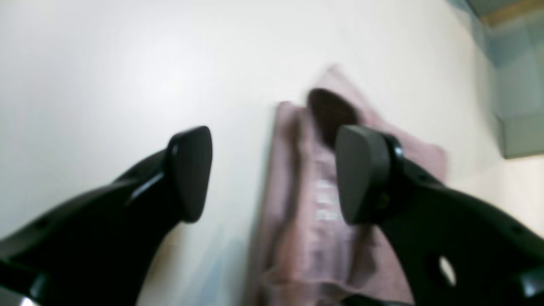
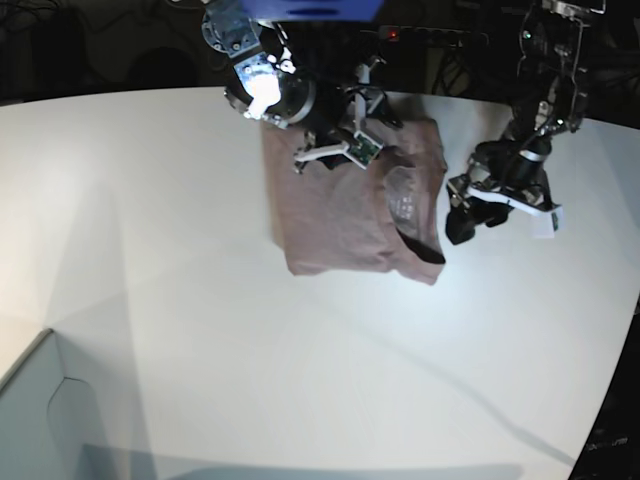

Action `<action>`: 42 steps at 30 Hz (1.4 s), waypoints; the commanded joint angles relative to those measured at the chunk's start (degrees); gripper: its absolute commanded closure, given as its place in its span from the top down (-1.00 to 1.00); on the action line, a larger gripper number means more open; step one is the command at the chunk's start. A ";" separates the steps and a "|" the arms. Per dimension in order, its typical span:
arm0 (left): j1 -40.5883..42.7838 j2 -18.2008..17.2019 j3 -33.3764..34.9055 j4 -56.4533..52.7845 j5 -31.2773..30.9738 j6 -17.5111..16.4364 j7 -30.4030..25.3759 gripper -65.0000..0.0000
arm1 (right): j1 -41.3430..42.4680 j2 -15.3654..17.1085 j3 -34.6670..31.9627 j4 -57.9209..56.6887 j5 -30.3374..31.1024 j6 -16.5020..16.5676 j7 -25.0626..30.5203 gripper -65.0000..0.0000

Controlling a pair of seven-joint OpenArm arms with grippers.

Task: Layout the t-shirt on the table in an organized manner, then fold the t-shirt properly
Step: 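Release the right gripper and press the folded shirt flat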

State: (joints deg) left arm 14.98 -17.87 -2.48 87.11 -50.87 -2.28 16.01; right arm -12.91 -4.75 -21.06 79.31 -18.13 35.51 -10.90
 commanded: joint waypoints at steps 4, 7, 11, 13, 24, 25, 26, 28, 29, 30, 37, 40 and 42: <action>-1.58 1.12 2.00 0.49 -0.34 -0.22 -1.11 0.36 | -4.46 1.63 0.71 9.62 0.86 -0.12 1.53 0.01; -2.90 1.56 3.67 -0.39 0.01 -0.13 -1.11 0.36 | -7.01 3.83 0.80 15.24 0.86 -0.12 1.53 0.01; -3.86 1.56 5.25 -3.81 -0.16 -0.05 -1.11 0.36 | -9.03 5.85 2.29 18.85 0.86 -0.12 1.45 0.01; -4.04 1.56 5.43 -5.31 -0.25 -0.05 -1.11 0.36 | -9.29 5.76 4.58 19.55 0.86 -0.12 1.45 0.01; -3.42 3.49 5.87 -11.55 -0.07 -0.40 -1.11 0.29 | -8.76 5.59 15.04 20.25 0.86 -0.12 1.53 0.01; -3.77 3.58 7.01 -11.99 0.01 -0.40 -1.11 0.20 | -8.32 5.59 15.74 20.25 0.86 -0.12 1.53 0.01; -4.74 3.49 8.41 -12.52 -0.07 -0.40 -1.11 0.08 | -8.06 5.59 16.27 20.25 0.86 -0.12 1.53 0.01; -6.32 3.23 11.14 -14.19 -0.25 -0.40 -1.11 -0.26 | -7.97 5.50 17.67 20.25 0.94 -0.12 1.53 0.01; -7.03 3.14 12.02 -15.33 -0.34 -0.40 -1.11 -0.44 | -7.88 5.50 17.94 20.25 0.94 -0.12 1.53 0.01; -7.55 3.14 12.46 -16.56 -0.34 -0.40 -1.11 -0.63 | -7.62 5.50 18.03 20.25 0.94 -0.12 1.53 0.01; -11.51 3.32 12.90 -20.61 0.01 -0.49 -1.11 -1.00 | -7.45 5.33 19.61 20.69 0.94 -0.12 1.53 0.00; -14.94 1.91 16.41 -21.75 0.01 -0.57 -1.11 -1.00 | -7.09 5.15 21.81 20.60 0.94 -0.12 1.53 0.00; -18.46 -0.02 21.78 -22.89 0.01 -1.36 -1.02 -1.00 | -7.09 4.62 23.48 20.60 0.94 -0.12 1.53 0.00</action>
State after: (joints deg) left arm -2.59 -17.82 19.75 63.79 -51.46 -4.29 14.41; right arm -20.23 0.03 2.48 98.76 -17.82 35.53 -10.83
